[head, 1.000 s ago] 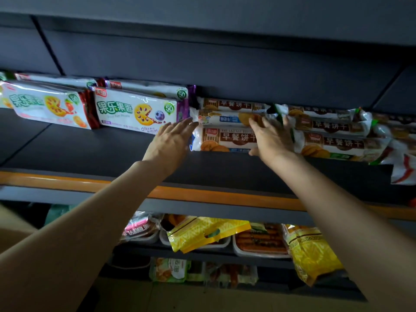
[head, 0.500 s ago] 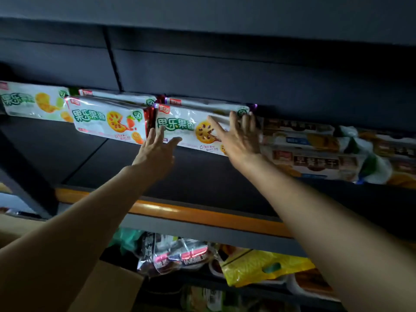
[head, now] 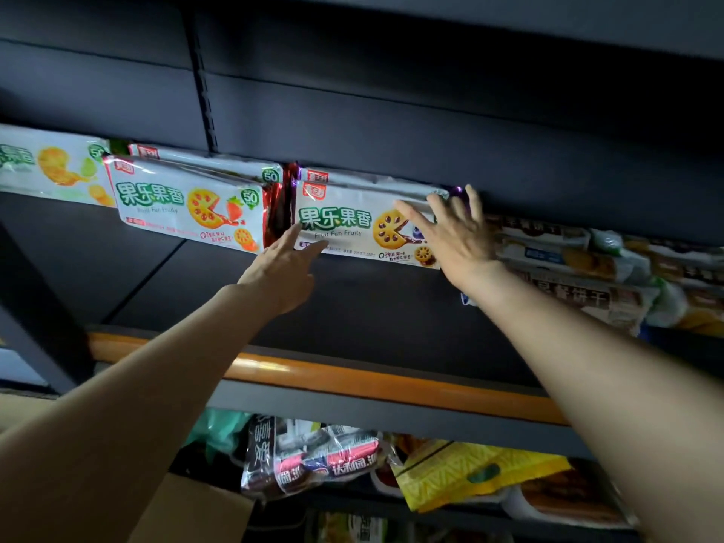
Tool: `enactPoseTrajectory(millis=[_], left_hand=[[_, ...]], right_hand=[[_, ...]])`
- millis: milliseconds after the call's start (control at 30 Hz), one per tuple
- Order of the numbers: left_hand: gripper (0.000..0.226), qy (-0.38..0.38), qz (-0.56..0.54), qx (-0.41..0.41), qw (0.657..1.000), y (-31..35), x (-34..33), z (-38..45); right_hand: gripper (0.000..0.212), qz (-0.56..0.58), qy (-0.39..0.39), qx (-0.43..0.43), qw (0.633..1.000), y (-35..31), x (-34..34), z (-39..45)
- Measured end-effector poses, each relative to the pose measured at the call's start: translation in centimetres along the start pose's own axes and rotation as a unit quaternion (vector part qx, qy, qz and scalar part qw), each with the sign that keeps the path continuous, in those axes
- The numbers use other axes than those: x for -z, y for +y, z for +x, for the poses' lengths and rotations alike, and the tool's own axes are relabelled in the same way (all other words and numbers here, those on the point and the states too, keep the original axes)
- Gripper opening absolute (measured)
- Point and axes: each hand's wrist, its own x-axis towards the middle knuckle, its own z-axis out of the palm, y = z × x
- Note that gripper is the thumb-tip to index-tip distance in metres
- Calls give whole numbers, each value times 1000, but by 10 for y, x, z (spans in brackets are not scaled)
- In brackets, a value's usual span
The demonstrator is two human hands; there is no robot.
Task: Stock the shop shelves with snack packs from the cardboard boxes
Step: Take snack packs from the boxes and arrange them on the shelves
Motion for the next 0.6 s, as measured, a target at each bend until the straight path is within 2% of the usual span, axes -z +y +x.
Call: enactPoseTrajectory(millis=[100,267,333,400,467,533,600], left_hand=[[60,9,-3,-4,1000,4,-1,-1],[60,3,13,-15,1000,32,-2,-4],[60,1,0,-35,999,53,-5,-1],[61,-6,-20,-75,997,82,-9,3],[65,-22,-41,-107,993,116,-14,6],[70,-35,-73,-119,990,147,-15,8],[75,-28,-84,-134,987,171,-16,11]], right_hand=[[102,19,4,-10,1000,0,4,-3],[75,134,60,-60,987,19,6,-38],[75,236,28,-110,965,51,2,-61],[80,326,-44,-158,931,88,-4,-82],[88,376,-109,-160,906,115,-8,-102],[97,361,-157,-145,908,129,-13,-120],[90,297,-160,-141,931,139,-23,-136]])
